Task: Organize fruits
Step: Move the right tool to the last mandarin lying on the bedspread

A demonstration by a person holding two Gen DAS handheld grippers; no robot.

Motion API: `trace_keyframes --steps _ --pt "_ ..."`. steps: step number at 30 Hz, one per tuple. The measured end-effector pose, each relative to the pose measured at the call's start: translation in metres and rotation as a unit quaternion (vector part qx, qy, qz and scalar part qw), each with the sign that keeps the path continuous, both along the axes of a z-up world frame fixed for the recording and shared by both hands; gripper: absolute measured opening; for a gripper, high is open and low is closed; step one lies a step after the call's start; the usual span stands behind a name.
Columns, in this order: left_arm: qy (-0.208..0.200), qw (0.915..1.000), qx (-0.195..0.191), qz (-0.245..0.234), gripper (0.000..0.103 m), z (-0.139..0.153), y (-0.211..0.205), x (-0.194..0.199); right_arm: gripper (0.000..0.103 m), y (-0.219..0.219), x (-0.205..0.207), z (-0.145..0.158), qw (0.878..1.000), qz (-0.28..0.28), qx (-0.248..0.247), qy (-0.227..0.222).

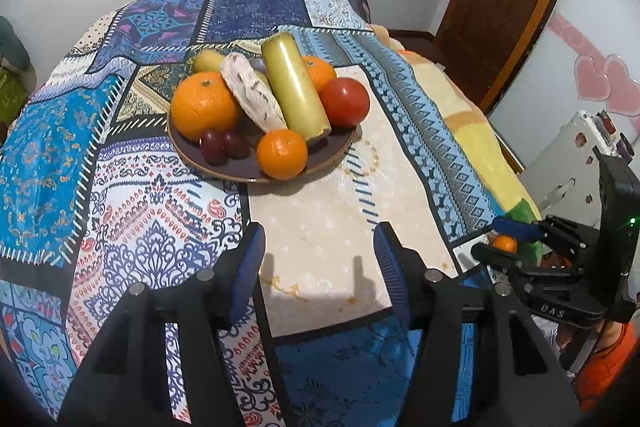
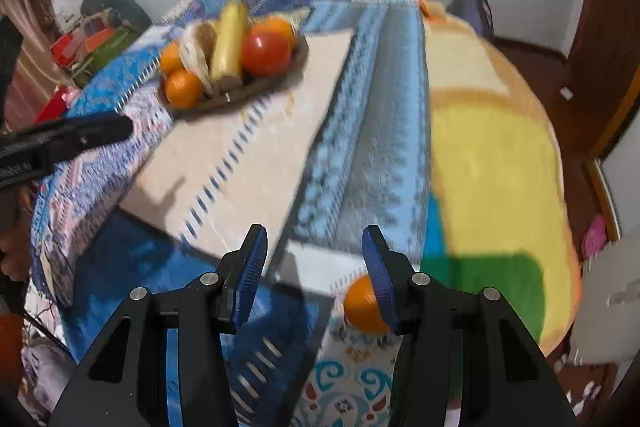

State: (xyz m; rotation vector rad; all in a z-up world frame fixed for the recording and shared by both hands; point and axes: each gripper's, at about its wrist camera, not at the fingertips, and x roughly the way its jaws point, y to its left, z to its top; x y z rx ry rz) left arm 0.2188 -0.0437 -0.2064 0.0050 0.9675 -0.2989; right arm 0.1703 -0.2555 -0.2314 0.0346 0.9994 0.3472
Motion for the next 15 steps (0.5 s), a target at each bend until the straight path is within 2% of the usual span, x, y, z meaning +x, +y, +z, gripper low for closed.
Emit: trace_keyframes --steps 4,9,12,15 --pt "0.004 0.9999 -0.002 0.009 0.056 -0.002 0.006 -0.003 0.042 -0.002 0.002 -0.001 1.000 -0.004 -0.010 -0.005" --pt "0.011 0.9997 -0.008 0.021 0.056 -0.005 0.016 -0.003 0.041 -0.012 -0.003 0.010 1.000 -0.022 0.008 -0.020" --pt "0.009 0.9995 -0.009 0.027 0.056 -0.004 0.021 -0.005 0.042 -0.019 -0.011 0.023 0.998 -0.032 -0.004 -0.045" --pt "0.005 0.9993 -0.016 0.034 0.056 -0.001 0.027 -0.005 0.042 -0.025 -0.014 0.020 0.998 -0.037 -0.022 -0.038"
